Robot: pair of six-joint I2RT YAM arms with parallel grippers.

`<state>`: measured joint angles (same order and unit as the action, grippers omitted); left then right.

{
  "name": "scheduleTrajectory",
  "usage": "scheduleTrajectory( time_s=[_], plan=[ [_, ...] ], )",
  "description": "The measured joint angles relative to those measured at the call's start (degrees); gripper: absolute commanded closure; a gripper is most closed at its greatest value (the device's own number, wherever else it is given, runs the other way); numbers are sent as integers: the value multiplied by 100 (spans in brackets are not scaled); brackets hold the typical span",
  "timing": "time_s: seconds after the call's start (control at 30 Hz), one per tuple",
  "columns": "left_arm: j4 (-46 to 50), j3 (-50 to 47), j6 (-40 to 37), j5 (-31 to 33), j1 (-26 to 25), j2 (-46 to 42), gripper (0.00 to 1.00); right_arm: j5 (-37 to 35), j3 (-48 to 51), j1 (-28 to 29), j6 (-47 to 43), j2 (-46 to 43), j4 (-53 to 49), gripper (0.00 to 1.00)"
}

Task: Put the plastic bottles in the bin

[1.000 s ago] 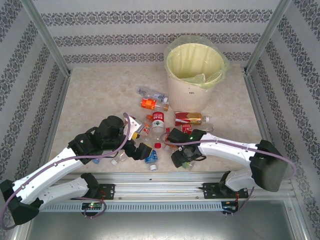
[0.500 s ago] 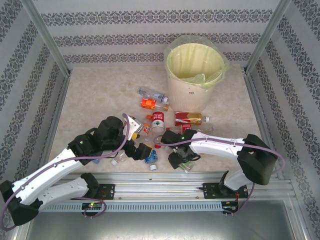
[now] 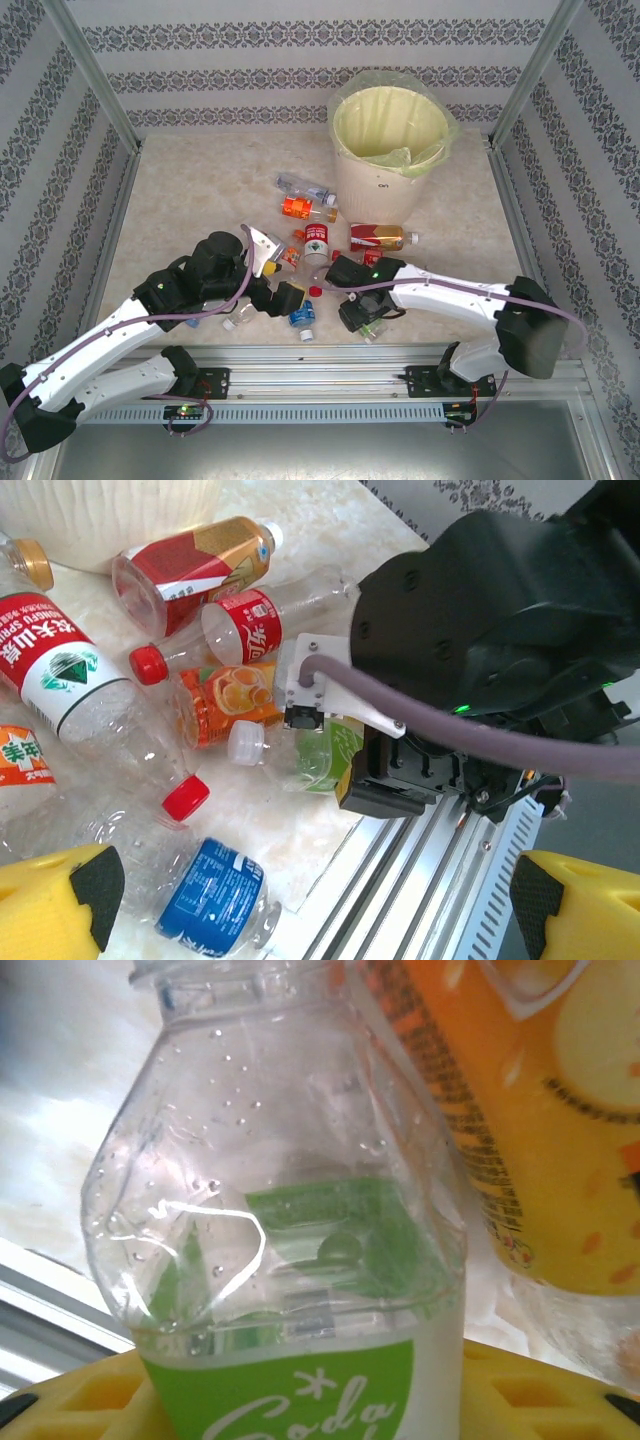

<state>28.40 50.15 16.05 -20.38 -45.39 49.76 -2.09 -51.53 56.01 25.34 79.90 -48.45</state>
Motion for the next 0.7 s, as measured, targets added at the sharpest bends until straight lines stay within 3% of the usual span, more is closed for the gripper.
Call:
scheduleTrajectory(
  time_s=[0.33, 0.7],
  plan=[
    [-737, -122, 356, 229, 0, -203, 0, 389, -702, -549, -20, -957, -17, 46],
    [-1609, 46, 549, 492, 0, -264, 0, 715, -2516, -1121, -186, -981, 13, 47]
  ],
)
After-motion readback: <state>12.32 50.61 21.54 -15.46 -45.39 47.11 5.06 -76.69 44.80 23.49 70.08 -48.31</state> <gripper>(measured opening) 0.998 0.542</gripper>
